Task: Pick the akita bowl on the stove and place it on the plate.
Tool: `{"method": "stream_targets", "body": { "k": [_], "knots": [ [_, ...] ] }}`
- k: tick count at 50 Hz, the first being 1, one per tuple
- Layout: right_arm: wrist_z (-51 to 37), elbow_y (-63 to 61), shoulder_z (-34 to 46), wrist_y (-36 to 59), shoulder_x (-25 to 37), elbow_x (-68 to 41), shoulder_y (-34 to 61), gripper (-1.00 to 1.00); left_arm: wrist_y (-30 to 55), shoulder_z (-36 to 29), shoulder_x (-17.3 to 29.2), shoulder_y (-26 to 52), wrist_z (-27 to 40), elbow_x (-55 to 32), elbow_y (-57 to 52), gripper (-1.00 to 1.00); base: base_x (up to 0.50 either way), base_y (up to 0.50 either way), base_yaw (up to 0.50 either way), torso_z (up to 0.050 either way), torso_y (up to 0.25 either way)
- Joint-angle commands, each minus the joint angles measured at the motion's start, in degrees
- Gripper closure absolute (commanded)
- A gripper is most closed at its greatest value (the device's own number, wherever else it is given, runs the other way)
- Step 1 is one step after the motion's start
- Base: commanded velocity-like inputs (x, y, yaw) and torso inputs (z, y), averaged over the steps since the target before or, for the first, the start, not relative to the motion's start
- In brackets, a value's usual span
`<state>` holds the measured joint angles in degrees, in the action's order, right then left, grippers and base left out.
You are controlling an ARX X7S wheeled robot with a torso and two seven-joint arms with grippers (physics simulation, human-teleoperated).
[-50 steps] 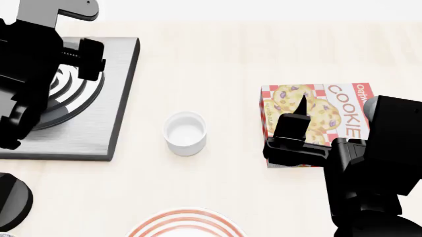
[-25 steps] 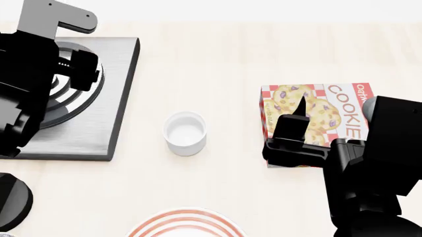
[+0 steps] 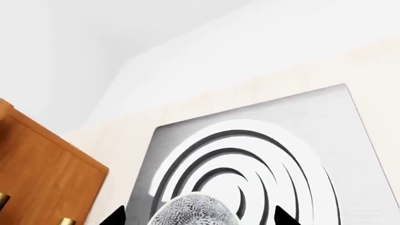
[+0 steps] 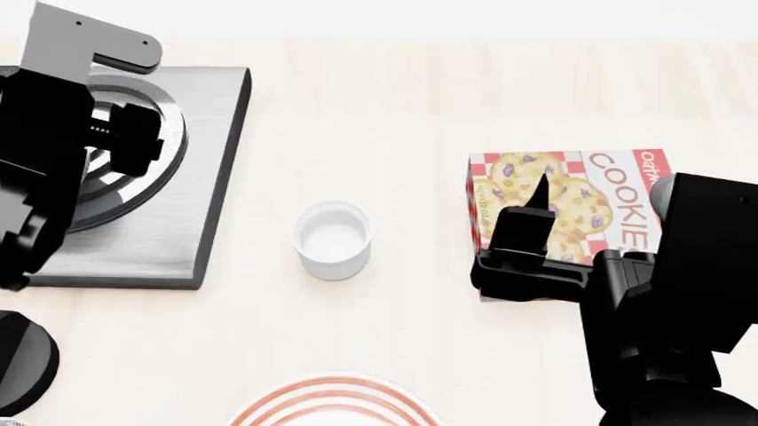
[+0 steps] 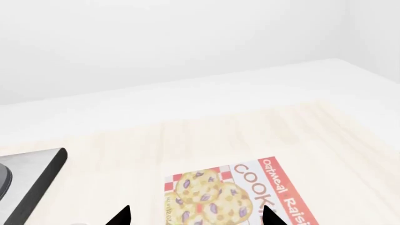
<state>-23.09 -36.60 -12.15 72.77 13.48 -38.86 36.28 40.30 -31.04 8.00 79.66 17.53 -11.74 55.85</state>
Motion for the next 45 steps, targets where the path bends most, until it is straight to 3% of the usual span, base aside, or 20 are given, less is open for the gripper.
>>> {"method": "stream_targets", "body": {
  "k": [1, 45],
  "knots": [
    [-0.2, 0.3, 0.3, -0.5, 0.3, -0.2, -0.1, -1.00, 0.1, -0.1, 0.4, -1.0, 0.4, -0.1, 0.1, -1.00, 0.00, 0.00, 0.00, 0.000, 0.000],
    [-1.3, 0.8, 0.9, -1.7, 1.0, -1.5, -0.5, -1.00, 1.0, -0.3, 0.8, -3.3, 0.4, -1.0, 1.5, -1.00, 0.00, 0.00, 0.00, 0.000, 0.000]
  ]
}}
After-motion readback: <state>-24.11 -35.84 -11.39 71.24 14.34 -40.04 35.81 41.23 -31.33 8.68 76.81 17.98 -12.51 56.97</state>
